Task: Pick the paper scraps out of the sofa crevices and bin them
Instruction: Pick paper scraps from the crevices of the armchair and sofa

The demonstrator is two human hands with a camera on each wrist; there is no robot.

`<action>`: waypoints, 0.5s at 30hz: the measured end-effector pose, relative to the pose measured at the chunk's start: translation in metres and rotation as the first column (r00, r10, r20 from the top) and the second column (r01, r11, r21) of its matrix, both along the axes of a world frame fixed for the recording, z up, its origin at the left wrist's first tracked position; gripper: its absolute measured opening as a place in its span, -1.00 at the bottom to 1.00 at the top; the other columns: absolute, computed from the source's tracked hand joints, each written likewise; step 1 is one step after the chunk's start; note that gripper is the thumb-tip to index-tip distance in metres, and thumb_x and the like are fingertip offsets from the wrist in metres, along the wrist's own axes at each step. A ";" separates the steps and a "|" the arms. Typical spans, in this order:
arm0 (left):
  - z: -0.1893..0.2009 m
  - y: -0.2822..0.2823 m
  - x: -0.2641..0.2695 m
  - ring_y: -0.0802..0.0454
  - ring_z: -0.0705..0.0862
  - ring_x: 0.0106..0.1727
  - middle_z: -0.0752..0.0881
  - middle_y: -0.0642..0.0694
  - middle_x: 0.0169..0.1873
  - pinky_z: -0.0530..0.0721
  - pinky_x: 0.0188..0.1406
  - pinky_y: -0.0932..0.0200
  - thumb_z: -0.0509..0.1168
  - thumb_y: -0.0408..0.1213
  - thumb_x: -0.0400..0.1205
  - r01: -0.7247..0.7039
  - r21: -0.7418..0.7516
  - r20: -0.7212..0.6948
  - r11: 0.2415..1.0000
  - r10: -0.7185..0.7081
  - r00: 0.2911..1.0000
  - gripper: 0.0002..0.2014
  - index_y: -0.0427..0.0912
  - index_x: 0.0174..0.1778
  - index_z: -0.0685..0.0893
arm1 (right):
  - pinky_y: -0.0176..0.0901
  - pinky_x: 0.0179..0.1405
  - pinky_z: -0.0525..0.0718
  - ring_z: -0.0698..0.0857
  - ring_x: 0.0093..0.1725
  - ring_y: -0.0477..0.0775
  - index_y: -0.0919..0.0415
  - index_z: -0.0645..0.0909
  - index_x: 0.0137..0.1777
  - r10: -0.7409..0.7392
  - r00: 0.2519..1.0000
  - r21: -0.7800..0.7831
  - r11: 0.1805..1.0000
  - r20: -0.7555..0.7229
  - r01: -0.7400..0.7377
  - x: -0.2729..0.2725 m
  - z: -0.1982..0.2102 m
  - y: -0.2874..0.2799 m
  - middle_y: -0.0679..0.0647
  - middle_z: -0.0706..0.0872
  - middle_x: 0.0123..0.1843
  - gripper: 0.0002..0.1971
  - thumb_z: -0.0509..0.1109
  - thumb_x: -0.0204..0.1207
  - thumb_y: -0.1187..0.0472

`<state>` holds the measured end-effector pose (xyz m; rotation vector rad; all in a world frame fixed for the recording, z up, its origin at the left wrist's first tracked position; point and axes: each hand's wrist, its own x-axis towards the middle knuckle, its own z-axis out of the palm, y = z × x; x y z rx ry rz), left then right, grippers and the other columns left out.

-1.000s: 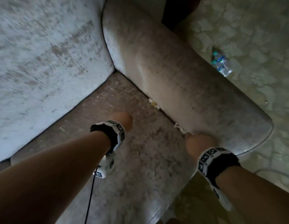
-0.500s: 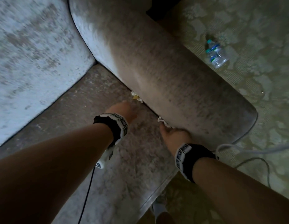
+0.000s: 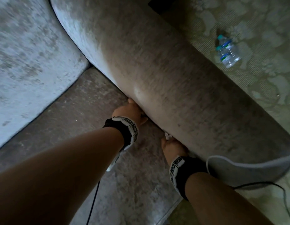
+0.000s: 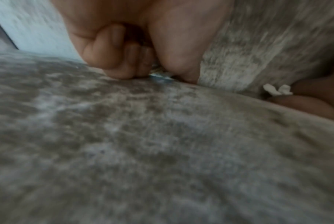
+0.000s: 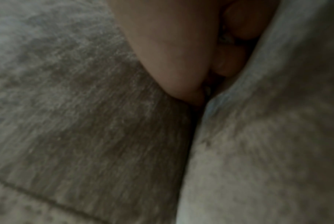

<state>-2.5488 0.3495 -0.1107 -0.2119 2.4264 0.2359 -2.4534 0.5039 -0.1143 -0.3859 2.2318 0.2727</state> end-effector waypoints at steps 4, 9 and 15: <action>-0.008 0.005 -0.004 -0.23 0.73 0.01 0.74 -0.17 0.07 0.56 -0.17 0.02 0.17 0.14 0.63 -0.038 -0.044 -0.023 0.998 0.037 0.999 -0.35 -0.24 0.50 0.33 | -0.63 -0.21 0.36 0.56 0.42 0.20 0.30 0.40 0.53 0.197 0.971 0.138 0.967 0.137 -0.216 -0.012 0.011 0.001 0.27 0.56 0.44 -0.61 0.01 0.76 0.28; -0.004 0.007 -0.005 -0.24 0.72 0.07 0.72 -0.20 0.12 0.52 -0.13 0.00 0.01 -0.10 0.74 -0.080 -0.029 -0.024 0.996 0.080 0.997 -0.63 -0.15 0.44 0.37 | -0.14 0.40 0.47 0.44 0.51 0.25 0.40 0.37 0.51 0.182 0.954 0.266 0.933 0.239 -0.244 -0.015 0.009 -0.009 0.30 0.44 0.54 -0.63 0.00 0.77 0.34; 0.005 0.002 -0.005 -0.22 0.73 0.06 0.74 -0.19 0.10 0.57 -0.10 0.00 0.00 -0.13 0.74 -0.056 0.021 -0.010 0.998 0.056 0.998 -0.68 -0.11 0.29 0.54 | 0.01 0.34 0.51 0.51 0.47 0.20 0.31 0.49 0.46 0.044 0.971 0.232 0.967 0.236 -0.101 -0.016 0.016 -0.019 0.21 0.52 0.48 -0.65 0.05 0.77 0.27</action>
